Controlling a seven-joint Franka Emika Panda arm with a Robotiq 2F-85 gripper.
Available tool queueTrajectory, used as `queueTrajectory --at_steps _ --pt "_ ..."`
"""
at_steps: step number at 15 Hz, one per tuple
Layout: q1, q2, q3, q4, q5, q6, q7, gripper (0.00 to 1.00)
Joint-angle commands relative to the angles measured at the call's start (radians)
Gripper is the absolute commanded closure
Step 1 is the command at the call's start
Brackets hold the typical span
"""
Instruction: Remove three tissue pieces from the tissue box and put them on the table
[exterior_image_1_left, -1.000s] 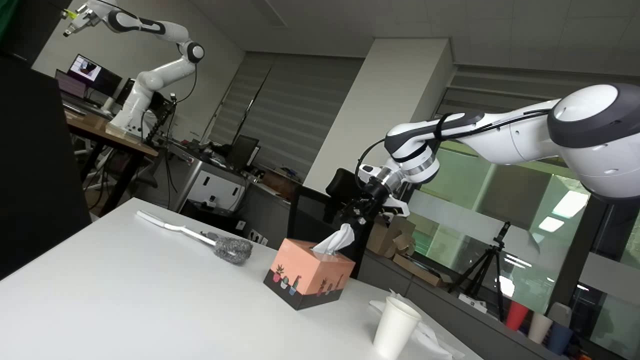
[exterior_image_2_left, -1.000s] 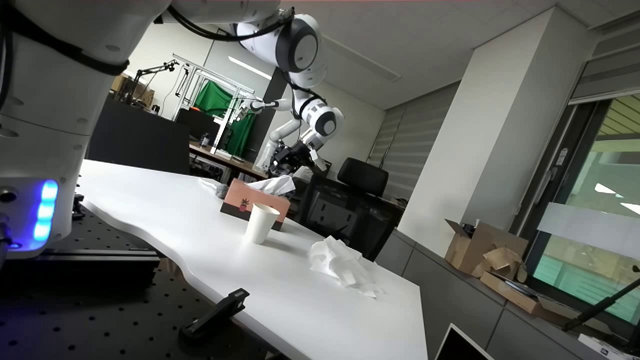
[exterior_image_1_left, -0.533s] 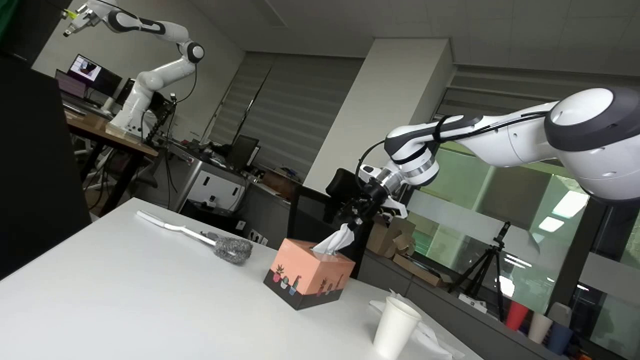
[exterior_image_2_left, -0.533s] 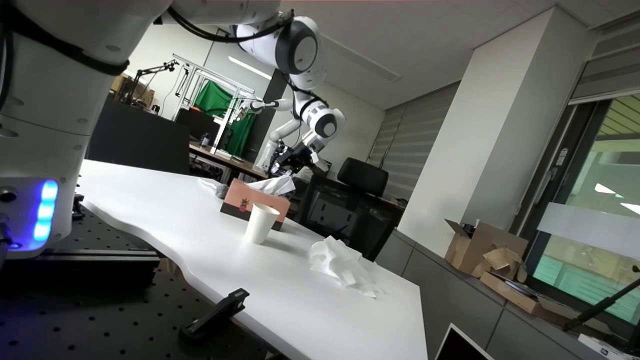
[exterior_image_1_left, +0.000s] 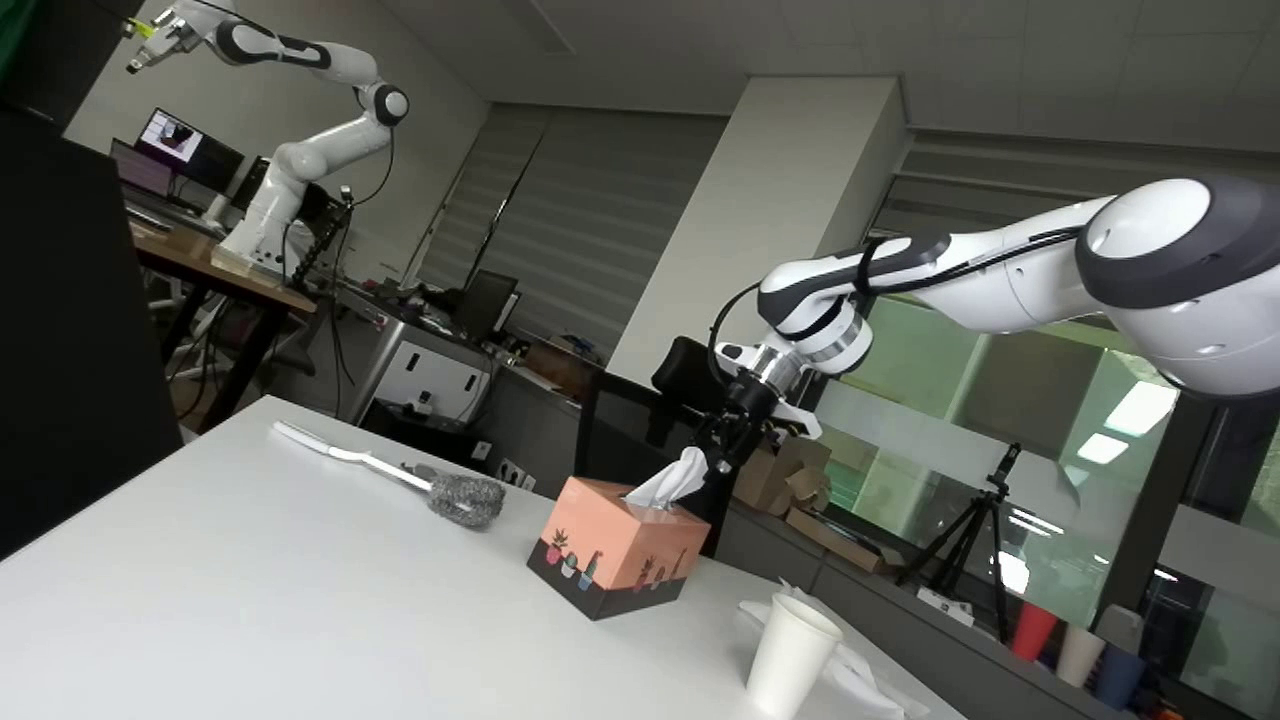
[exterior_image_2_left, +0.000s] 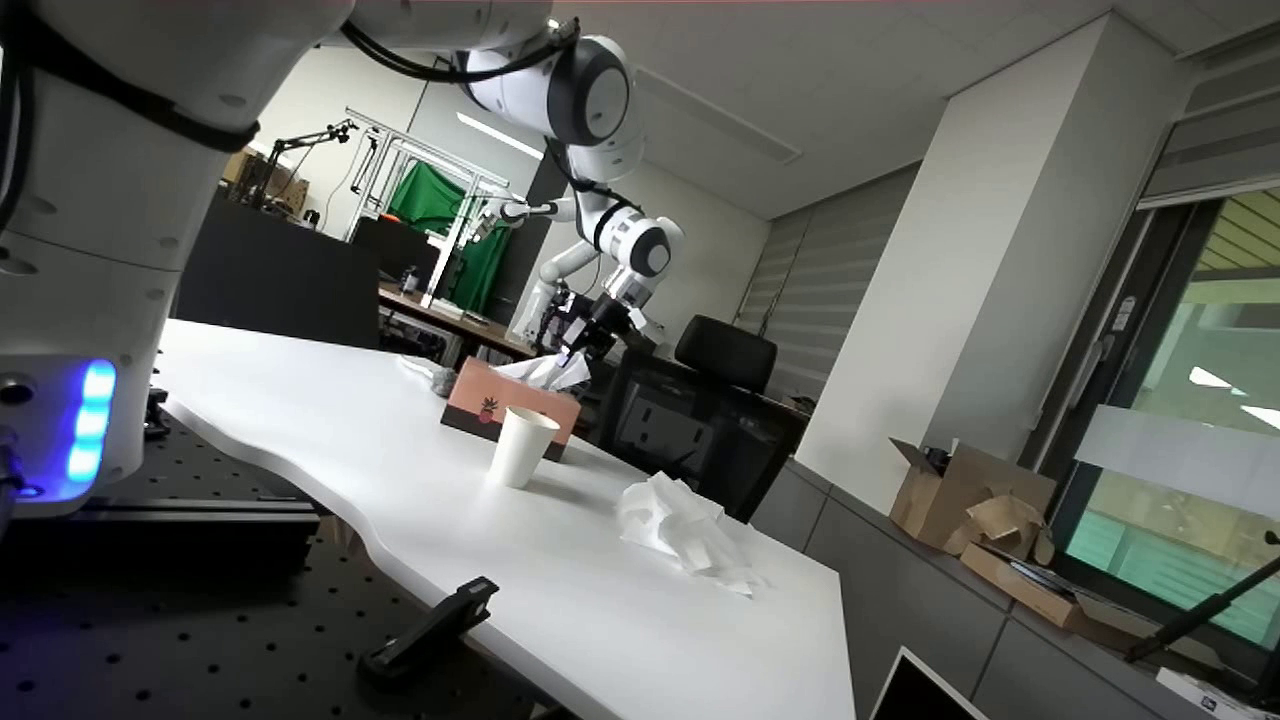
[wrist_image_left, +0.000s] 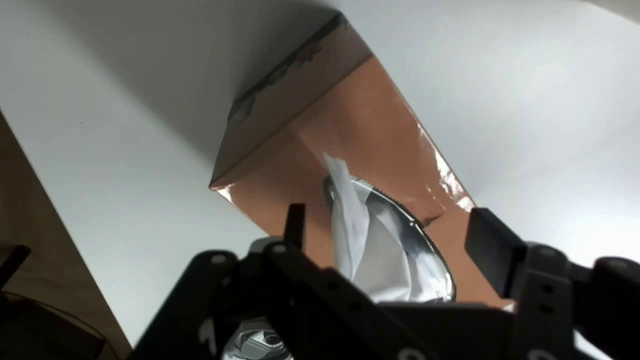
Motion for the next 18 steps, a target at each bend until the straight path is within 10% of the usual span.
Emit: queueTrajectory --at_steps 1,9,18 --pt "0.024 0.027 -0.028 0.057 -0.046 -0.005 0.052 0.47" --pt "0.026 0.032 -0.034 0.08 -0.055 -0.024 0.11 0.99" --pt "0.024 0.008 -0.082 0.232 -0.089 -0.064 0.222 1.0"
